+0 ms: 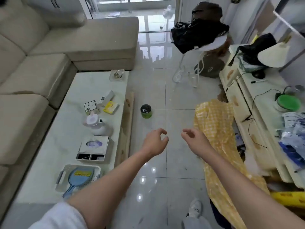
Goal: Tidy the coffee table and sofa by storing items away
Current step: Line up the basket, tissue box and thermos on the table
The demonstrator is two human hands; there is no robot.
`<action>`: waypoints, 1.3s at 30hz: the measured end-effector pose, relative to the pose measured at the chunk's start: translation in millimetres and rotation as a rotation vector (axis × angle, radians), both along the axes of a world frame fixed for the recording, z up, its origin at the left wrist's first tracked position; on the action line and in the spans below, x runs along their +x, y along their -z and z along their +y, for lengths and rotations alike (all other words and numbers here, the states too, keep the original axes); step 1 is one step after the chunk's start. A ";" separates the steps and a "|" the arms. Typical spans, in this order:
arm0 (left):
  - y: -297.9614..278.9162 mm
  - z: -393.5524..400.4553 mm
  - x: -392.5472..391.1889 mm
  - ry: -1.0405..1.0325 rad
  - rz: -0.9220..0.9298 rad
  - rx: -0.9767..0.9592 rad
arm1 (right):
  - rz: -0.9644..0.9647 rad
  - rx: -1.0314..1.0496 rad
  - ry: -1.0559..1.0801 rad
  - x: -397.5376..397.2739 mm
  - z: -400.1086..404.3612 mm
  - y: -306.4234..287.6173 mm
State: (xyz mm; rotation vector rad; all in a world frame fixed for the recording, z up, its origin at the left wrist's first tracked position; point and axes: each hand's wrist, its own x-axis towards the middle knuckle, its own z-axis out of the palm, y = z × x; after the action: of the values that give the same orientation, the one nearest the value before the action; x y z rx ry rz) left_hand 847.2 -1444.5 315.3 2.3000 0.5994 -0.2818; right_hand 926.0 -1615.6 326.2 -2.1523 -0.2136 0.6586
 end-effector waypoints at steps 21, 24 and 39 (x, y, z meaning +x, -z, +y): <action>70.0 183.0 70.9 -0.854 0.078 -0.070 | 0.075 -0.204 -0.899 196.6 300.7 74.7; 93.9 199.1 66.5 -0.996 0.111 -0.093 | 0.064 -0.216 -1.036 200.9 344.2 100.3; 301.6 266.9 40.5 -1.403 0.176 0.357 | -0.258 -0.064 -1.797 149.6 514.0 367.8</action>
State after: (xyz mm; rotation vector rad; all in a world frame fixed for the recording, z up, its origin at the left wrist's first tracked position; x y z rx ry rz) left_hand 887.7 -1177.6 13.7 1.6075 2.2472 0.3360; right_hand 1075.5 -1101.6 -41.6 -1.5623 -2.3675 1.2396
